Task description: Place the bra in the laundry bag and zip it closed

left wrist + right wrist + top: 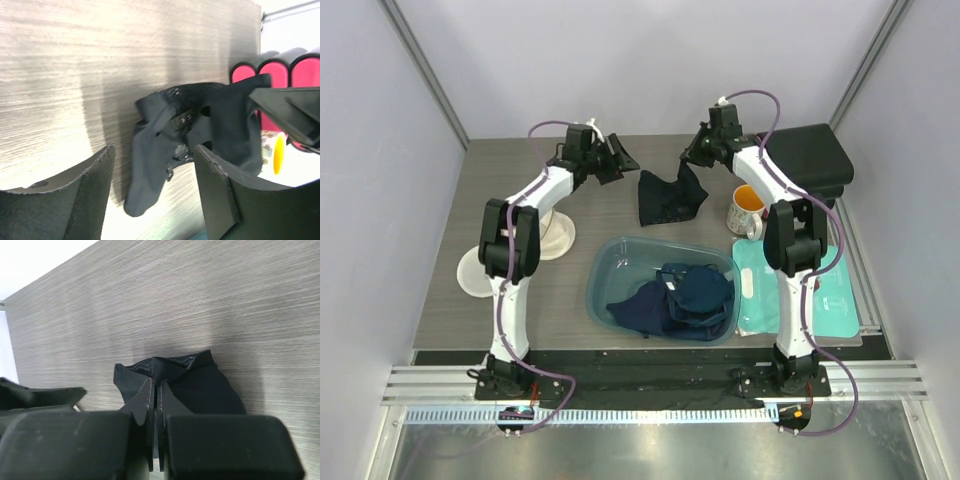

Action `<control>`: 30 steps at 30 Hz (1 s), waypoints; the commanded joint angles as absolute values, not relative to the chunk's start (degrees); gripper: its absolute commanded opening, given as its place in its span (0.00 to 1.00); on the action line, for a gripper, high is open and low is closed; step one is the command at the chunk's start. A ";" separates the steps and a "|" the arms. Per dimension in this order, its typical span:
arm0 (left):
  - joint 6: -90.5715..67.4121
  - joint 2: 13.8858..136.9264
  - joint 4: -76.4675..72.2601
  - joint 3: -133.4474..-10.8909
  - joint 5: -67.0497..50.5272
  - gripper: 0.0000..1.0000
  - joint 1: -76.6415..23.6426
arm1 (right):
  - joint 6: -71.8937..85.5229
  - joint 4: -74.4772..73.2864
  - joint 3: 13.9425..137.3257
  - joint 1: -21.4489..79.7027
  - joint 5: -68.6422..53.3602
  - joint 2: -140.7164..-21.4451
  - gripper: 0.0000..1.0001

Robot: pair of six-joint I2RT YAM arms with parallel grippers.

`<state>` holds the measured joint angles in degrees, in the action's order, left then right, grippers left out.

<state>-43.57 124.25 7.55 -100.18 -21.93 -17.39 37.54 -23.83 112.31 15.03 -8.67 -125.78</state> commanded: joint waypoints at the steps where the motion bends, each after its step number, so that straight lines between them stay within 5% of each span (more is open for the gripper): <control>1: -42.28 127.00 7.91 -100.28 -28.49 0.63 -19.42 | 36.04 -23.73 114.96 15.20 -8.44 -125.86 0.01; 6: -42.71 129.89 8.87 -101.59 -24.88 0.49 -19.95 | 35.95 -23.91 115.05 15.64 -7.21 -125.86 0.01; 14: -43.24 132.36 8.70 -102.92 -25.32 0.08 -21.53 | 38.31 -23.82 117.68 19.24 -2.82 -127.70 0.01; 21: -43.77 130.96 8.61 -100.72 -21.54 0.00 -22.06 | 43.94 -19.70 118.21 25.83 6.06 -131.13 0.05; 25: -43.77 130.87 9.58 -100.90 -20.92 0.00 -21.97 | 44.56 -18.02 116.99 26.90 4.13 -130.78 0.39; 30: -43.94 131.04 10.02 -100.81 -20.39 0.01 -21.71 | 39.82 -18.10 113.56 25.40 0.73 -125.78 0.54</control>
